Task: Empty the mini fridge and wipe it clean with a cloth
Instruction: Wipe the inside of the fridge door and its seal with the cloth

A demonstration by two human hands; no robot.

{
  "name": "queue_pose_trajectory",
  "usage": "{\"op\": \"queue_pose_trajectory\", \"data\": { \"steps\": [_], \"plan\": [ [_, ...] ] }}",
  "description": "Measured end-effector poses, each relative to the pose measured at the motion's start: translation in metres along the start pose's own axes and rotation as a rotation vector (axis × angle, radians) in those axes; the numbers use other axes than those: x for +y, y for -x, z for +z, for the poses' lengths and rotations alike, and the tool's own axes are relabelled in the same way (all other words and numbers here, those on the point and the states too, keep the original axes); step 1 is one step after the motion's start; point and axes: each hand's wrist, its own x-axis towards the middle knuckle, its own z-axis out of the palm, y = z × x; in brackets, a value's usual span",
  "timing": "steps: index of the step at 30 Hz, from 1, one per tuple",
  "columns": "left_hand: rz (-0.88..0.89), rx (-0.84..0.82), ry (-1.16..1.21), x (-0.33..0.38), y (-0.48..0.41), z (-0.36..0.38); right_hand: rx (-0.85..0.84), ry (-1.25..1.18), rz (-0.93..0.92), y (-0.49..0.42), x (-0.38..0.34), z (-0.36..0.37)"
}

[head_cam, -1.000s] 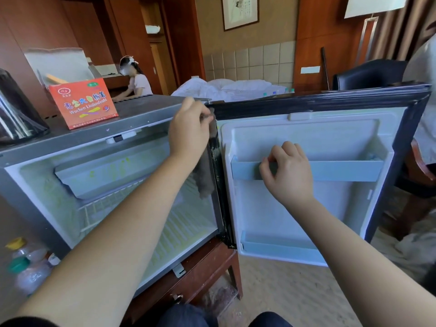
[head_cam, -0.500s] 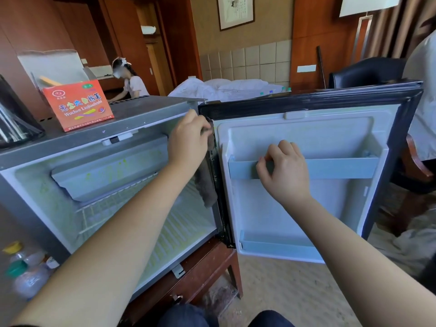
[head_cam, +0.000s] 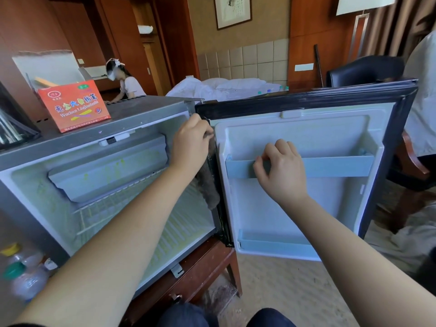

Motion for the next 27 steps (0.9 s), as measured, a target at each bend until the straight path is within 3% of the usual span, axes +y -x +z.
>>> {"op": "queue_pose_trajectory", "data": {
  "steps": [3, 8, 16, 21, 27],
  "plan": [
    [-0.07, 0.088, 0.039, 0.004, -0.024, -0.014, 0.006, 0.004, -0.001, 0.001, 0.0, 0.001],
    [-0.057, 0.088, -0.011, -0.003, -0.013, 0.004, 0.022, -0.004, -0.006, 0.0, 0.001, 0.002],
    [-0.099, -0.142, -0.01, -0.017, 0.057, 0.03, 0.013, 0.0, -0.02, 0.0, 0.002, 0.002],
    [-0.149, 0.062, 0.063, -0.001, 0.002, -0.003, 0.024, 0.001, -0.026, 0.001, 0.003, 0.003],
    [-0.179, 0.123, 0.071, -0.002, 0.007, 0.018, 0.043, 0.0, -0.032, 0.001, 0.003, 0.004]
  ]
}}
